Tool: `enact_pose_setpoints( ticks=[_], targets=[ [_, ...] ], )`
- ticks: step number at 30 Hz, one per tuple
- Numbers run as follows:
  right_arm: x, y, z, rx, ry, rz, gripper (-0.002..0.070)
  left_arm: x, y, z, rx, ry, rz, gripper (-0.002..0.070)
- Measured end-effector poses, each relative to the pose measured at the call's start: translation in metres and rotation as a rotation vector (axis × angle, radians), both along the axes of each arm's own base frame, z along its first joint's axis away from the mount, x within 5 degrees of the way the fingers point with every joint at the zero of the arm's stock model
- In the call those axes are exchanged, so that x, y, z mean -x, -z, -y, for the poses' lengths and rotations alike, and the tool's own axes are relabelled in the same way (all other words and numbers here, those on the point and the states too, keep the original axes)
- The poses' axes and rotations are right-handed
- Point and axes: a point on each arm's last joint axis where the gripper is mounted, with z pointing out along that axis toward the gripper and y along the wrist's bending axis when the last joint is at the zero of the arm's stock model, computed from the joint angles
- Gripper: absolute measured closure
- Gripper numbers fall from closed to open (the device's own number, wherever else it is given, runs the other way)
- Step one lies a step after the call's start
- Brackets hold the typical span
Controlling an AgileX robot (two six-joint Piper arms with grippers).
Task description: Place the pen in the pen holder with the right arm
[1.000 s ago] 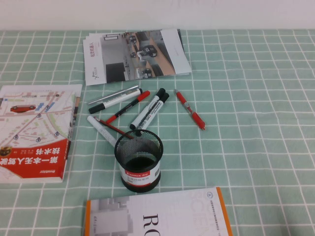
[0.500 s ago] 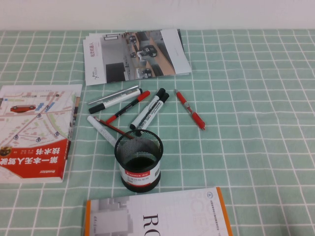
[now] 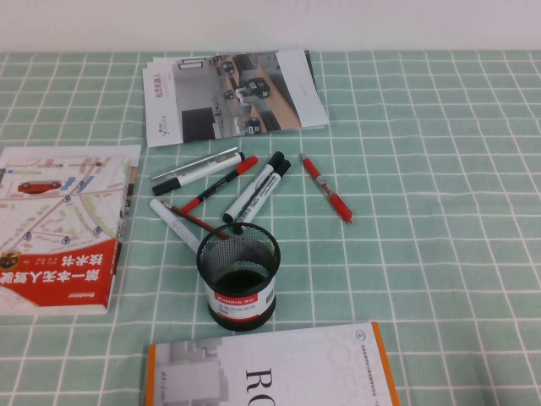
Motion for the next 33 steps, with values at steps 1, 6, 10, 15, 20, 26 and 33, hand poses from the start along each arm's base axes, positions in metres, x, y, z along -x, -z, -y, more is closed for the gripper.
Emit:
enact_pose_setpoints(
  ticks=[1,6,10,15,20,26,33],
  targets=[
    [0.000,-0.001,0.000,-0.015,0.002,0.014,0.0695,0.000,0.000,0.000,0.000,0.000,0.000,0.0679],
    [-0.002,-0.014,0.000,-0.148,0.025,0.138,0.0695,0.000,0.000,0.000,0.000,0.000,0.000,0.0679],
    [-0.003,-0.022,0.001,-0.261,0.050,0.209,0.0696,0.000,0.000,0.000,0.000,0.000,0.000,0.0679],
    [-0.003,-0.025,0.002,-0.393,0.069,0.233,0.0696,0.000,0.000,0.000,0.000,0.000,0.000,0.0679],
    [-0.003,-0.026,0.002,-0.510,0.078,0.222,0.0696,0.000,0.000,0.000,0.000,0.000,0.000,0.0679],
    [-0.001,-0.040,-0.012,-0.521,-0.036,0.028,0.0696,0.000,0.000,0.000,0.000,0.000,0.000,0.0679],
    [-0.029,-0.084,-0.025,-0.373,-0.120,-0.344,0.0696,0.000,0.000,0.000,0.000,0.000,0.000,0.0679]
  ],
)
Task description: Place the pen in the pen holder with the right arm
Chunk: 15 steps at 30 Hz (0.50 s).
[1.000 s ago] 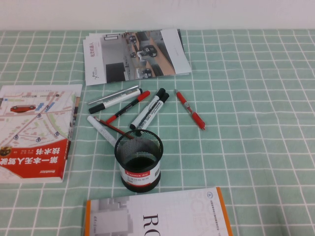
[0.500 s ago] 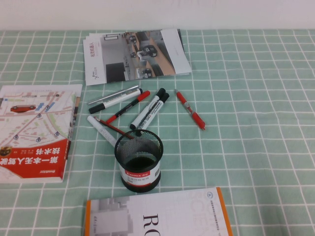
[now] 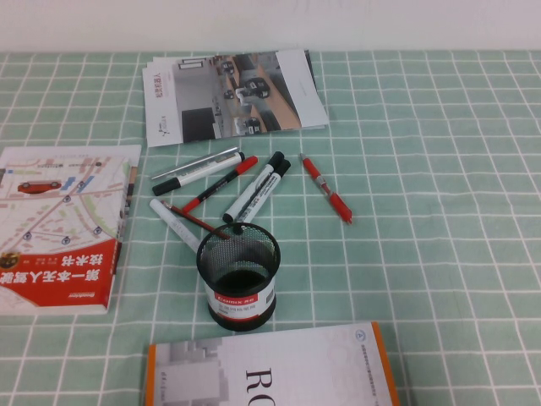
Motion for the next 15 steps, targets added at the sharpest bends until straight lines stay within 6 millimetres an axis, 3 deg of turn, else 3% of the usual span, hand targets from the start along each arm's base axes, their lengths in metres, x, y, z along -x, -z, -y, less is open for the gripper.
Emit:
enact_pose_setpoints(
  ticks=[4,10,15],
  targets=[
    [-0.030,-0.022,-0.001,0.142,-0.075,-0.176,0.0696,0.000,0.000,0.000,0.000,0.000,0.000,0.0679],
    [-0.092,-0.043,-0.002,0.278,-0.151,-0.324,0.0696,0.000,0.000,0.000,0.000,0.000,0.000,0.0679],
    [-0.149,-0.050,-0.022,0.382,-0.252,-0.393,0.0696,0.000,0.000,0.000,0.000,0.000,0.000,0.0679]
  ],
)
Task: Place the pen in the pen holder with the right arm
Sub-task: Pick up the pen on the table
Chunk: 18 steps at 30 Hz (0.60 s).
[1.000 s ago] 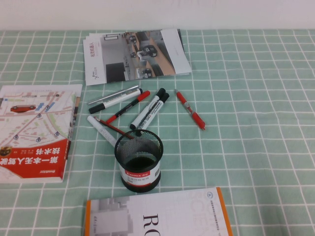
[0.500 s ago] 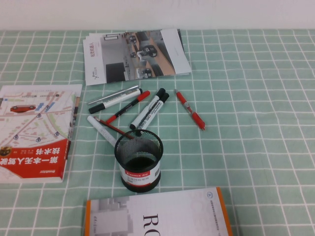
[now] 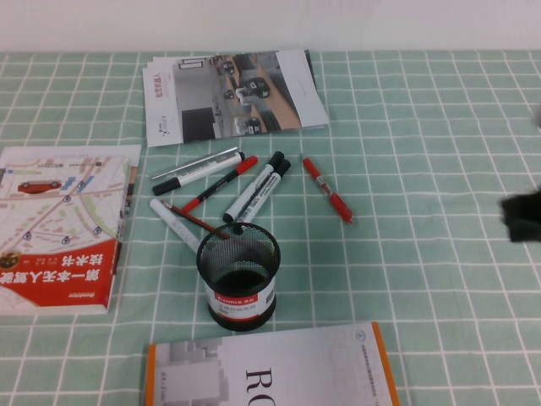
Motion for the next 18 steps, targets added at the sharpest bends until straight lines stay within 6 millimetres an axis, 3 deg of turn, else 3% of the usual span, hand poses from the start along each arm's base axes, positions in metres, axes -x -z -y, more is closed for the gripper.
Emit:
enact_pose_setpoints(
  ticks=[9,18],
  targets=[
    [-0.109,0.006,-0.077,0.122,-0.215,-0.074,0.0696,0.000,0.000,0.000,0.000,0.000,0.000,0.0679],
    [-0.195,0.038,-0.143,0.196,-0.318,-0.111,0.0678,0.000,0.000,0.000,0.000,0.000,0.000,0.0679]
  ],
)
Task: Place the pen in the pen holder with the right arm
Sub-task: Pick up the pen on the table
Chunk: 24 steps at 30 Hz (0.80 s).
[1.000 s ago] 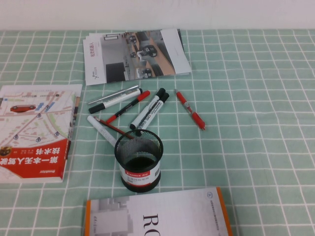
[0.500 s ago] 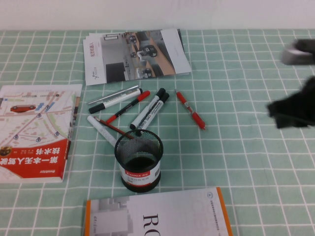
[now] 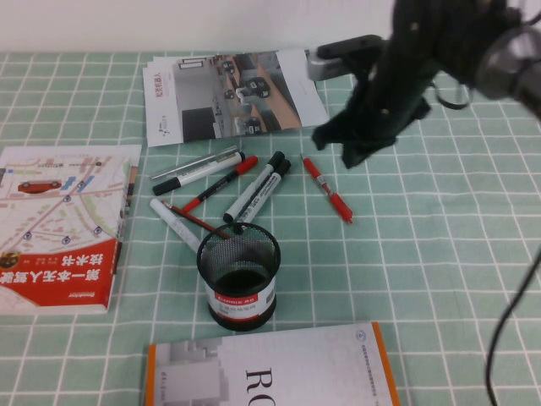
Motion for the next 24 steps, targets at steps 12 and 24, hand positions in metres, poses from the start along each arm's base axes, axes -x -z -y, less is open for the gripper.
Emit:
enact_pose_setpoints(
  ticks=[12,24],
  targets=[
    [-0.039,0.046,-0.035,0.002,-0.049,0.028,0.0388,0.000,0.000,0.000,0.000,0.000,0.000,0.0679],
    [-0.046,0.084,-0.034,0.083,-0.061,-0.014,0.0375,0.000,0.000,0.000,0.000,0.000,0.000,0.0679]
  ],
)
